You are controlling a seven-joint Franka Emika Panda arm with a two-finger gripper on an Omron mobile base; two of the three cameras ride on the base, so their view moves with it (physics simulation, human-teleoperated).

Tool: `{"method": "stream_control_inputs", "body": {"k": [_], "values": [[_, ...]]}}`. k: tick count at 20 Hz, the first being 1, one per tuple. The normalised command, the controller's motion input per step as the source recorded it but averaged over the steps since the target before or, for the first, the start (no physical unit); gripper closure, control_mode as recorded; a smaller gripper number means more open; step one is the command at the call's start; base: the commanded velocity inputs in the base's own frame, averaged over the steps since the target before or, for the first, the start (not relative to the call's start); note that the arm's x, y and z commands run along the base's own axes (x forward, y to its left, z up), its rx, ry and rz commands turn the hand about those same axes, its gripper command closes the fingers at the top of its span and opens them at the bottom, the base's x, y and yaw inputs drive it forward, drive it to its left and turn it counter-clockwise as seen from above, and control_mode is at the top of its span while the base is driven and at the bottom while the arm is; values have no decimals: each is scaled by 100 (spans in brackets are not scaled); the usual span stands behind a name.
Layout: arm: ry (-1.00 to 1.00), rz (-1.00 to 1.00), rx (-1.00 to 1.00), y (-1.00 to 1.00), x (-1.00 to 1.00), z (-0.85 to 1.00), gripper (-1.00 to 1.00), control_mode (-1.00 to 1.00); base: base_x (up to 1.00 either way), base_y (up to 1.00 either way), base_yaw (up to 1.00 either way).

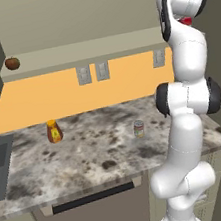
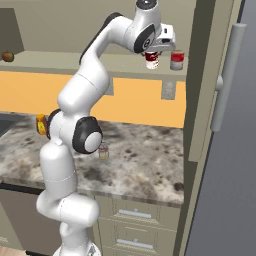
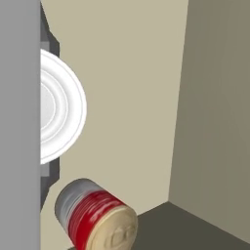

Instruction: Pick the cans from the counter and place them in their designated side in the cabinet.

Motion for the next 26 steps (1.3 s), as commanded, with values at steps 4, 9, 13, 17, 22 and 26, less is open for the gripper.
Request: {"method": "stream_control_inputs", "body": {"k": [4,9,13,17,22,26], "values": [[1,0,1,-2,4,-2,100,-100,0,0,0],[1,0,1,0,6,-3,-100,-100,0,0,0],[0,0,1,-5,5,-1,-100,-100,0,0,0],[-3,0,0,-11,0,0,-100,-100,0,0,0],[-5,2,1,0,2,3,-100,-100,0,0,0],[-11,5,3,0,-3,13,-100,-100,0,0,0]]}}
